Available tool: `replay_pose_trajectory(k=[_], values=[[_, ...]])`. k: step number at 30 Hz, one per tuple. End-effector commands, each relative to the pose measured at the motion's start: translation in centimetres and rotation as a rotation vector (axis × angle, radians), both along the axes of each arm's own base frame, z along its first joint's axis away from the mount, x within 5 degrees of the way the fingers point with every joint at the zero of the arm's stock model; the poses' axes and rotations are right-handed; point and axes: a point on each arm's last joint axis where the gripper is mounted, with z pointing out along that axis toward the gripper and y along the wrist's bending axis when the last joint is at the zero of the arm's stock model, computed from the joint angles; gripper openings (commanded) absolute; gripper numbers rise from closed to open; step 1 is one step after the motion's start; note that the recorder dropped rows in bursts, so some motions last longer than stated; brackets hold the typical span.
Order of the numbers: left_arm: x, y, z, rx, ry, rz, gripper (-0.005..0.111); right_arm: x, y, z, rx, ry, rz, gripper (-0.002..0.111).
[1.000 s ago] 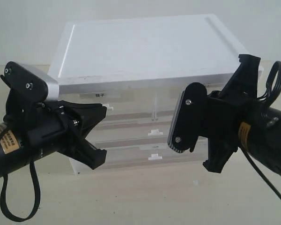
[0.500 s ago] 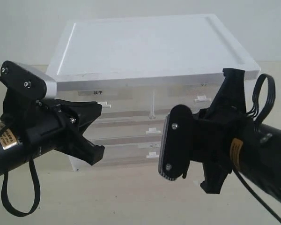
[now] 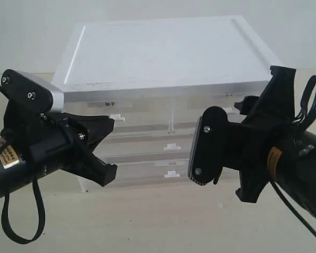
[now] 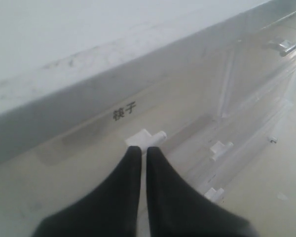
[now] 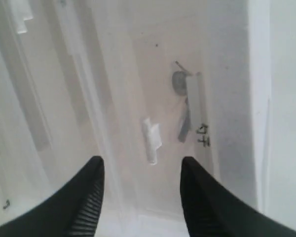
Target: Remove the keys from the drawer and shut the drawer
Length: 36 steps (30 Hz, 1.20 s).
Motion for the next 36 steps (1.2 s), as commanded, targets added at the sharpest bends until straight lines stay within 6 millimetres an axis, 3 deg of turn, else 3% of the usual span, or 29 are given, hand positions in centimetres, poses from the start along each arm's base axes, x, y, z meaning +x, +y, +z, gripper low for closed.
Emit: replay_pose_trajectory(k=[1,6,11,15,19,21,25,36], values=[[0.1,0.2,0.1,-0.024,-0.010,0.024,0.005,0.8,0.5,-0.3,0.010,-0.012,0.056,0.041],[0.1,0.1,0.1,-0.020,-0.014,0.017,0.005,1.6,0.6,-1.5,-0.015,-0.003,0.001,0.040],[0.0,0.1,0.1,-0.005,-0.015,0.010,0.005,2.1,0.5,-2.4,-0.070,-0.029,-0.064,0.022],[0.0,0.1,0.0,-0.004,-0.014,0.010,0.005,2.2,0.4,-2.3,-0.070,-0.040,-0.080,0.030],[0.0,0.1,0.1,-0.005,-0.016,0.010,0.005,2.2,0.2,-2.2,-0.066,-0.054,-0.099,0.028],[0.0,0.1,0.1,-0.005,-0.016,0.010,0.005,2.2,0.3,-2.3,-0.061,-0.043,-0.089,0.022],[0.1,0.1,0.1,-0.008,-0.017,0.013,0.005,2.2,0.3,-2.3,-0.060,-0.042,-0.088,0.000],[0.1,0.1,0.1,-0.018,-0.012,0.017,0.005,2.0,0.5,-2.3,-0.055,-0.038,-0.075,0.000]])
